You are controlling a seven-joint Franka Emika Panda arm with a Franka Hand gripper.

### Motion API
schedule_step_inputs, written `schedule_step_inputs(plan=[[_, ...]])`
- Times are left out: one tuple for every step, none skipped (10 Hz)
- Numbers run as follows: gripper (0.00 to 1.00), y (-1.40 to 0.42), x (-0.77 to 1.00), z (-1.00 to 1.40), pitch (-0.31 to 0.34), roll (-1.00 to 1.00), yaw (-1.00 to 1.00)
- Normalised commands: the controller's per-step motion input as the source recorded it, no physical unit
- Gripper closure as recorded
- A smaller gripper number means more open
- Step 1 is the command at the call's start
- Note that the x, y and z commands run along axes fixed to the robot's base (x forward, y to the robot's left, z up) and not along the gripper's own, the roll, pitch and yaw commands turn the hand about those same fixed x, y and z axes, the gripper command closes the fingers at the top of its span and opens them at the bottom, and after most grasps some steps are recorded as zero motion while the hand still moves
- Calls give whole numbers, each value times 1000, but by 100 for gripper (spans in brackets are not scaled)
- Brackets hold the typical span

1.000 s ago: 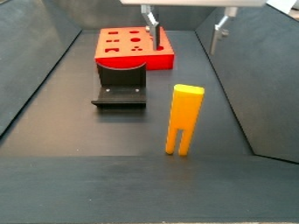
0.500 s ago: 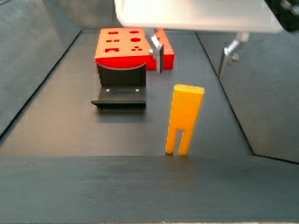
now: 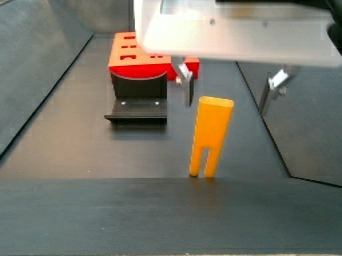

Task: Pick up the square-circle object. Move up. Move to above the board. Insert the square-circle object.
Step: Pick up the square-circle object.

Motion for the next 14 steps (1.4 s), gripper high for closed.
schedule_step_inputs(plan=[[0,303,0,-246,-59,-204,74],[0,211,0,-200,-59,-163,66],[0,111,0,-166,-57,-117,51],[0,111,0,-174,-56,-103,51],[0,134,0,-200,-43,-93,54],[0,131,0,-200,-36,-93,37],[0,106,0,-177,-40,-89,34],[0,46,0,-157,-26,-79,14],[0,34,0,-114,-24,-86,0],[0,0,0,-77,-31,-76,0],[0,0,0,-34,-21,-41,0],[0,0,0,-3,-47,-21,0],[0,0,0,-11,-7,0,0],[0,0,0,0,0,0,0]])
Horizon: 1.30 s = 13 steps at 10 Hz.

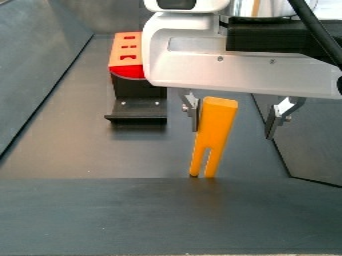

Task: Pick up the square-circle object. Move up. Move to above the board. Insert the square-circle object.
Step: Pick up the square-circle object, then move up.

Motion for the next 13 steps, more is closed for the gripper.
schedule_step_inputs(plan=[[100,0,0,0,0,0,0],[100,0,0,0,0,0,0],[100,0,0,0,0,0,0],[100,0,0,0,0,0,0],[100,0,0,0,0,0,0],[100,0,0,0,0,0,0],[100,0,0,0,0,0,0],[100,0,0,0,0,0,0],[100,0,0,0,0,0,0],[100,0,0,0,0,0,0],[100,0,0,0,0,0,0],[100,0,0,833,0,0,0],[100,-20,-23,815,25,-14,8]])
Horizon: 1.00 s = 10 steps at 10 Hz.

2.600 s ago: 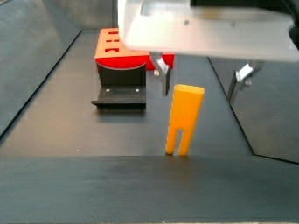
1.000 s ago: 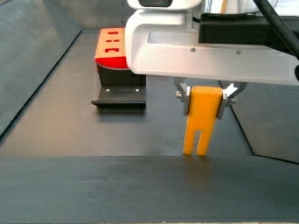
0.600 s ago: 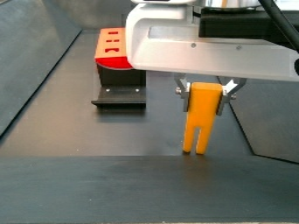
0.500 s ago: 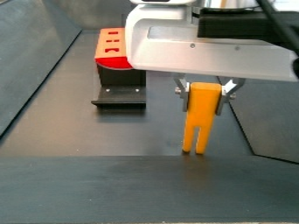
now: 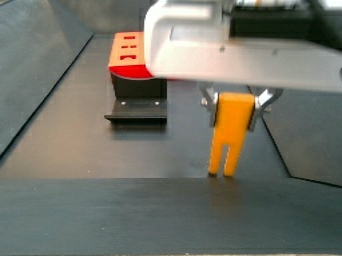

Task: Pick up the square-circle object. Move up. Move to above the board. Insert the square-circle object.
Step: Move up, then move to above the board.

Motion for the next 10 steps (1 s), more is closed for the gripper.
schedule_step_inputs(plan=[[100,-21,-52,684,59,-6,9],[100,-11,-37,547,70,20,6],[100,-9,-26,398,82,40,8],[100,-5,-11,196,96,55,16],[100,-137,546,1000,-30,-98,-13],[100,-138,526,1000,3,-109,-2],[100,-113,480,1000,40,-116,3],[100,-71,376,1000,64,-113,8],[100,-62,262,826,58,-94,12],[100,-32,134,593,54,-72,17]])
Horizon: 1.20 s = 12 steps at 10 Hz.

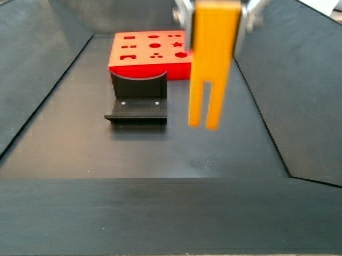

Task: Pick up the square-circle object. Move up. Move to above the board. Insert the square-circle object.
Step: Move to above the board.

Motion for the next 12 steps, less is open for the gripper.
schedule_step_inputs(plan=[[100,-23,92,477,55,-61,17],[100,-15,54,252,63,-36,19],[100,-1000,-10,177,221,174,764],[100,-1000,-11,171,199,207,679],[100,-1000,-16,175,151,224,544],[100,-1000,-20,174,38,141,293],[100,-1000,-20,173,13,104,168],[100,-1000,-21,177,13,94,76],[100,-1000,-22,177,12,78,56],[100,-1000,-24,179,5,70,20],[100,-1000,-25,179,8,62,17],[100,-1000,-27,182,11,55,12]])
